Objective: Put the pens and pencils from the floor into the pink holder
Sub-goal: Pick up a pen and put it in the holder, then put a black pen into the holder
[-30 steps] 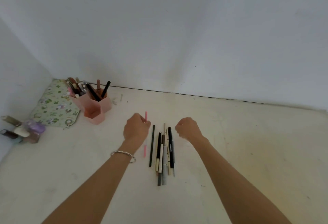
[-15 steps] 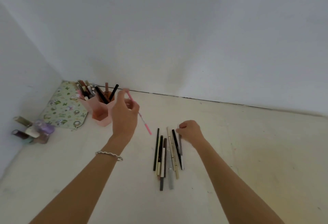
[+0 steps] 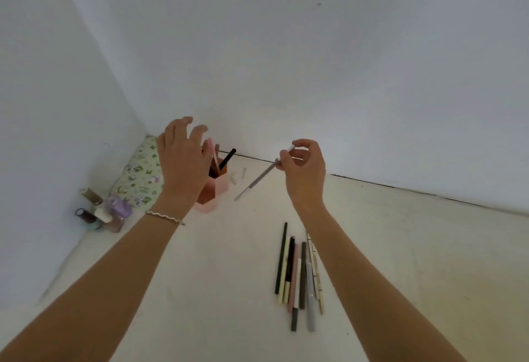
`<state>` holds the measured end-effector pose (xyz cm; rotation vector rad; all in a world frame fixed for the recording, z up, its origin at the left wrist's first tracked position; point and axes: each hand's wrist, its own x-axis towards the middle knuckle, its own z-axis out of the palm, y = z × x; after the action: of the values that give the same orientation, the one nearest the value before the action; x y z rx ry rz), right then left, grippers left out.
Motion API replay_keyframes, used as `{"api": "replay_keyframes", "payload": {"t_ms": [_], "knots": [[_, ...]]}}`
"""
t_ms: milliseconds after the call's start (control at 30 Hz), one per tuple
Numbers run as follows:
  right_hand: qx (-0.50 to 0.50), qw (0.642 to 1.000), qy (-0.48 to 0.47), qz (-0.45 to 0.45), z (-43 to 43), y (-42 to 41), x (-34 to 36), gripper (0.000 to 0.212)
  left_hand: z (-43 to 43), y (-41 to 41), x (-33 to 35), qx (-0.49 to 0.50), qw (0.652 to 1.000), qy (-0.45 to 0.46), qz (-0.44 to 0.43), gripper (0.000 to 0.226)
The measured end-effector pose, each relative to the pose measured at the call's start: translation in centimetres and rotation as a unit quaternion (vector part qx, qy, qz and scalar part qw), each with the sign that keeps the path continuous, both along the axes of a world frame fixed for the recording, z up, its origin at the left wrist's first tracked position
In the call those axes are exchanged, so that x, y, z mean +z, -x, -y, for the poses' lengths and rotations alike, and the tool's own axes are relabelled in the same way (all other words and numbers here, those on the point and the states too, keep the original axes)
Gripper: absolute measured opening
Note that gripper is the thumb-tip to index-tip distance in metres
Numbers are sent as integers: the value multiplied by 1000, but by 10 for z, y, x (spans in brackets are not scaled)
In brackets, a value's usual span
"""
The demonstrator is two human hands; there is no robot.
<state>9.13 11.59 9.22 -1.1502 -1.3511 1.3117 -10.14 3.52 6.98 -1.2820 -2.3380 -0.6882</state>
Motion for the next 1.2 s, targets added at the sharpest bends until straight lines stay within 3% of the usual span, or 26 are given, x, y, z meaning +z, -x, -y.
{"api": "replay_keyframes", "payload": {"t_ms": [167,300,367,433,467,533,633,767,1033,1200], "knots": [[-37,990,-137,-27,11,50,2,25,27,10,14,0,995,-90,48,35],[68,971,-207,93,16,76,-24,17,42,3,18,-40,989,-117,85,36],[119,943,-256,174,19,79,-39,10,46,-6,17,-50,985,-128,107,35],[113,914,-328,212,21,77,-49,17,49,-18,11,-49,983,-121,132,32],[91,916,-332,207,21,71,-49,20,49,-28,5,-50,982,-104,151,30],[43,934,-305,179,17,58,-45,24,46,-48,-10,-45,974,-30,221,23],[-10,958,-238,157,2,22,-40,30,37,-91,-40,-47,919,153,360,18],[-50,965,-190,174,-13,-31,-38,34,28,-144,-73,-57,866,288,405,24],[-120,963,-128,203,-19,-117,-55,27,12,-191,-88,-13,874,336,350,24],[-131,964,-109,206,-16,-138,-65,24,2,-194,-94,-9,842,342,418,30]]}}
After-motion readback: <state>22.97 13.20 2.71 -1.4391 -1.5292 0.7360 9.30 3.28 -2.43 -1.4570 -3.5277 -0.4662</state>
